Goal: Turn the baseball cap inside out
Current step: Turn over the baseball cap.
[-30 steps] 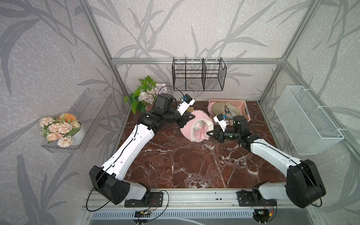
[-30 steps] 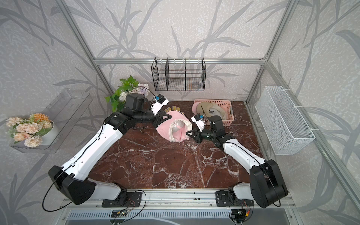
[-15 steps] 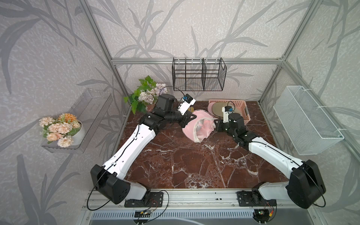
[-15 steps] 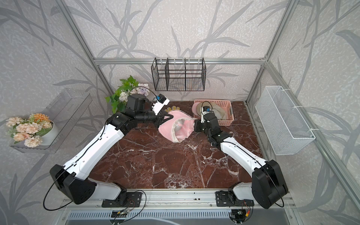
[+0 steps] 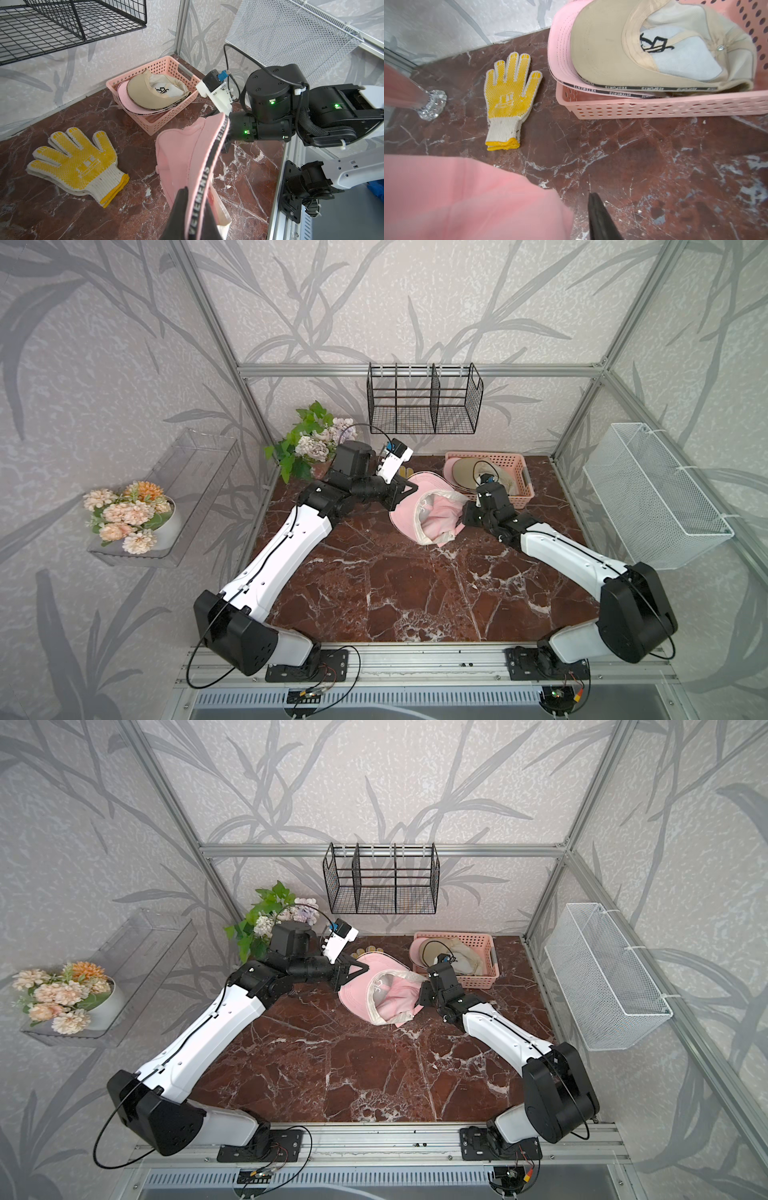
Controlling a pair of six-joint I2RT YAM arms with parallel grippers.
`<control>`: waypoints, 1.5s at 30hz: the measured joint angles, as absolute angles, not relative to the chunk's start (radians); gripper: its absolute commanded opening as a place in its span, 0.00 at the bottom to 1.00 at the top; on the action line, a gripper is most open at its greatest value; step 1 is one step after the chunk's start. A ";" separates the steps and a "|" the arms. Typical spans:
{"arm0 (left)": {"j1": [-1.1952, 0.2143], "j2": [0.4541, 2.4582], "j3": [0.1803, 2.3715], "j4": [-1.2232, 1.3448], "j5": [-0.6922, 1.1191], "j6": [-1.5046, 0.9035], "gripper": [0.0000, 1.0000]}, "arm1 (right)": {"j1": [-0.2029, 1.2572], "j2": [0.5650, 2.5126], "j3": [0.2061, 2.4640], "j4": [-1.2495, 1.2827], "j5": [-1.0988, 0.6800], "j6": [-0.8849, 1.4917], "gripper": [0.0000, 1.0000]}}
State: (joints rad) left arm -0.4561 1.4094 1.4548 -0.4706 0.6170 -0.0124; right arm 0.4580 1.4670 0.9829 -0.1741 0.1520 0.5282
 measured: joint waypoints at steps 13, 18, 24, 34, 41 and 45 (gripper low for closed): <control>-0.456 1.358 1.267 -0.218 0.496 -0.377 0.00 | 0.438 1.135 0.729 0.031 -0.027 0.165 0.68; -0.456 1.363 1.293 -0.271 0.424 -0.501 0.00 | 0.453 1.007 0.675 0.107 -0.104 0.010 0.69; -0.456 1.364 1.305 -0.302 0.371 -0.593 0.00 | 0.599 0.911 0.574 0.176 -0.142 -0.157 0.69; -0.456 1.364 1.308 -0.306 0.368 -0.645 0.00 | 0.802 1.025 0.507 0.396 0.065 -0.357 0.66; -0.456 1.364 1.308 -0.303 0.393 -0.659 0.00 | 0.811 1.149 0.516 0.512 0.159 -0.431 0.46; -0.456 1.364 1.308 -0.299 0.412 -0.663 0.00 | 0.811 1.210 0.546 0.512 0.152 -0.451 0.19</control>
